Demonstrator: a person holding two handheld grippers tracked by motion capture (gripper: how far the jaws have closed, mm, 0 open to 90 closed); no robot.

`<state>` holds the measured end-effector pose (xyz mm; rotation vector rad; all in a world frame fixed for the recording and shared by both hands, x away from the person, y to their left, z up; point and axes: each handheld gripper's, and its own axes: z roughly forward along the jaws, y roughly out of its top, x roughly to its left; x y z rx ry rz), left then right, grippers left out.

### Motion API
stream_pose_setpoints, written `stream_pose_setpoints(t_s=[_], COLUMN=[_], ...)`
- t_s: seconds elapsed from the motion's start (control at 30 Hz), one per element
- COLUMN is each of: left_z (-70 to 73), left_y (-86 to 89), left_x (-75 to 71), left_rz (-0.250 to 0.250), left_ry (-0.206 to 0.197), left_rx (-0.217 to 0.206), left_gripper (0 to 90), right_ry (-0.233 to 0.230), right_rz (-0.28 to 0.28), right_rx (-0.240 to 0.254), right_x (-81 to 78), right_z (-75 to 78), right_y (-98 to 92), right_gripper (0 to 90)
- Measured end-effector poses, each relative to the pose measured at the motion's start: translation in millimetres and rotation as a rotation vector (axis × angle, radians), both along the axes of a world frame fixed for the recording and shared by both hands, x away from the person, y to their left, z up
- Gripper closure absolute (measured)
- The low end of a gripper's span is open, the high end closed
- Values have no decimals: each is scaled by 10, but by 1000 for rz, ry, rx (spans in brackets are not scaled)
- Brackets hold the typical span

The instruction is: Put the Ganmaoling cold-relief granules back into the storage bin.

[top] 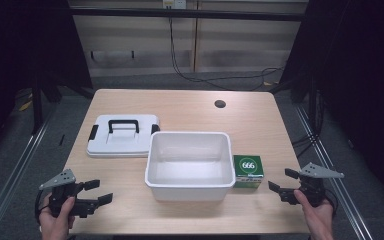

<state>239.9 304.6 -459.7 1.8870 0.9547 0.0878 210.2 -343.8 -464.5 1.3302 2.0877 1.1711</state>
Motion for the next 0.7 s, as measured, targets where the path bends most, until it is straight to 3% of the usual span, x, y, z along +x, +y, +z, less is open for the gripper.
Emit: stream_pose_setpoints(t_s=[0.07, 0.27, 0.37, 0.5, 0.7], left_z=[-1, -23, -19, -7, -11], left_y=[8, 16, 26, 7, 15], left_x=[5, 26, 22, 16, 6], left_rz=[10, 30, 29, 13, 9], left_ry=[1, 11, 11, 1, 1], left_rx=[4, 9, 3, 13, 11], left_gripper=[167, 167, 167, 167, 167], right_ry=[-3, -39, -30, -50, 36], right_rz=[13, -37, -25, -21, 84], right_rx=[12, 48, 38, 78, 100], right_x=[-4, -4, -6, -45, -19], right_z=[8, -7, -4, 17, 68], right_y=[8, 9, 7, 5, 15], right_gripper=[156, 134, 134, 133, 135])
